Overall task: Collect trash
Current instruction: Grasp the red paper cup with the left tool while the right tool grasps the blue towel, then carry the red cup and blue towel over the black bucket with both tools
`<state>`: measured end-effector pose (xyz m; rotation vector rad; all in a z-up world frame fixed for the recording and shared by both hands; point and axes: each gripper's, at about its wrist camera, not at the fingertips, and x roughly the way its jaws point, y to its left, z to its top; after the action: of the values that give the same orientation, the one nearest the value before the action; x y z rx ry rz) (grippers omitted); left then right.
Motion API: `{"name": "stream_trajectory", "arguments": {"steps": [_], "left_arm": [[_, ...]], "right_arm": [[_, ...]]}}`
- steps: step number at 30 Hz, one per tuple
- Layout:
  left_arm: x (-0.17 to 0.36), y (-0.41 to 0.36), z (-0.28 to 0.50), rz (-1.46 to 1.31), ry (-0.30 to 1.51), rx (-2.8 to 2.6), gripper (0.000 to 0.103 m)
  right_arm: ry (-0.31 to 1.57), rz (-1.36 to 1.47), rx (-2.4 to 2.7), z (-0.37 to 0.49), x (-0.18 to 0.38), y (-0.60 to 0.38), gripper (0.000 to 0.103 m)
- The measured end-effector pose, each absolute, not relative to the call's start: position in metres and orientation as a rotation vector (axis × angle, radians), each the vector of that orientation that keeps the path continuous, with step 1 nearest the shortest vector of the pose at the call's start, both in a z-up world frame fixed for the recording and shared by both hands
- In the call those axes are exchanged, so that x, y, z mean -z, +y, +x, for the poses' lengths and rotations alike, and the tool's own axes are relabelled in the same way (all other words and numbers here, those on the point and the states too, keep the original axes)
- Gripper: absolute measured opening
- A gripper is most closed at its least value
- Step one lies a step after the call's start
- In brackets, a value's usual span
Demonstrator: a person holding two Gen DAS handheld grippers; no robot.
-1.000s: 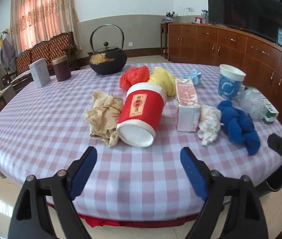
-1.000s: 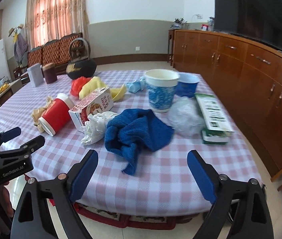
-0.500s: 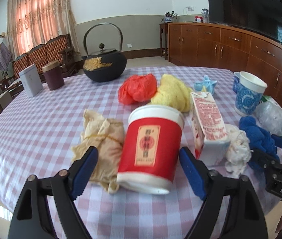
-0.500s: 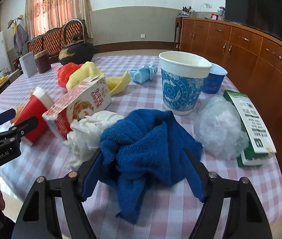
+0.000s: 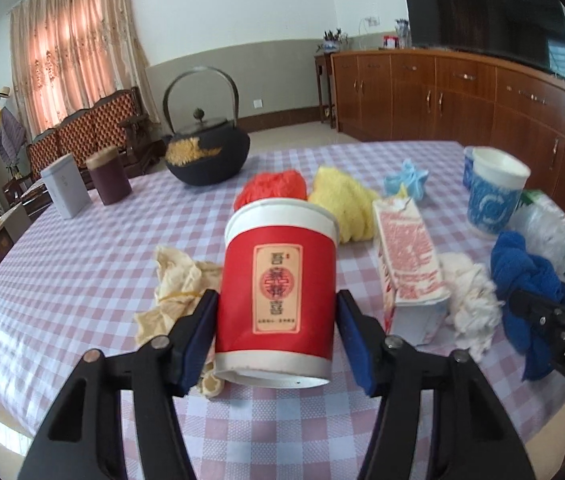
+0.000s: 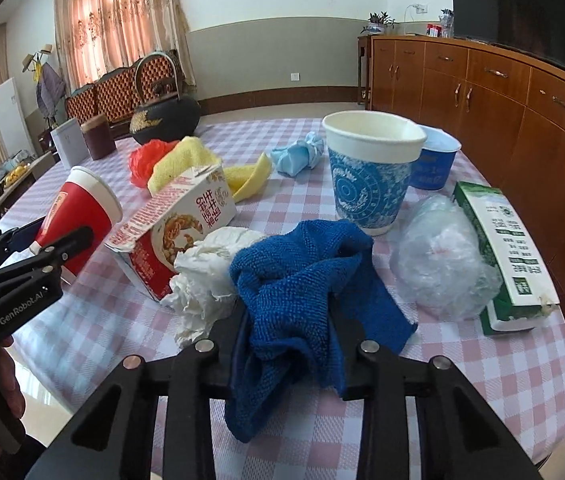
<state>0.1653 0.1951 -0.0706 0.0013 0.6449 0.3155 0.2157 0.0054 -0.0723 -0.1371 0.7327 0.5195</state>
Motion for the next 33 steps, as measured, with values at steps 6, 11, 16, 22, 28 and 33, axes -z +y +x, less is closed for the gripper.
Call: {"name": "stream_trajectory", "arguments": {"steps": [6, 11, 16, 22, 28, 33], "left_arm": [[0.053, 0.19, 0.151, -0.007, 0.615, -0.3, 0.06], [0.04, 0.18, 0.14, -0.003, 0.595, -0.277, 0.06], [0.029, 0.166, 0.133, 0.004, 0.576, -0.238, 0.06], [0.019, 0.138, 0.127, 0.005, 0.551, -0.173, 0.06], [0.01, 0.108, 0.118, 0.017, 0.528, -0.099, 0.06], [0.005, 0.077, 0.117, 0.032, 0.518, -0.026, 0.06]], "right_arm": [[0.671, -0.117, -0.535, 0.201, 0.05, -0.003, 0.035], [0.613, -0.106, -0.531, 0.185, 0.026, -0.011, 0.035], [0.581, -0.106, -0.489, 0.172, 0.009, -0.029, 0.035], [0.568, -0.11, -0.43, 0.157, -0.006, -0.056, 0.035], [0.543, -0.092, -0.376, 0.139, -0.019, -0.087, 0.035], [0.536, -0.079, -0.328, 0.127, -0.023, -0.119, 0.035]]}}
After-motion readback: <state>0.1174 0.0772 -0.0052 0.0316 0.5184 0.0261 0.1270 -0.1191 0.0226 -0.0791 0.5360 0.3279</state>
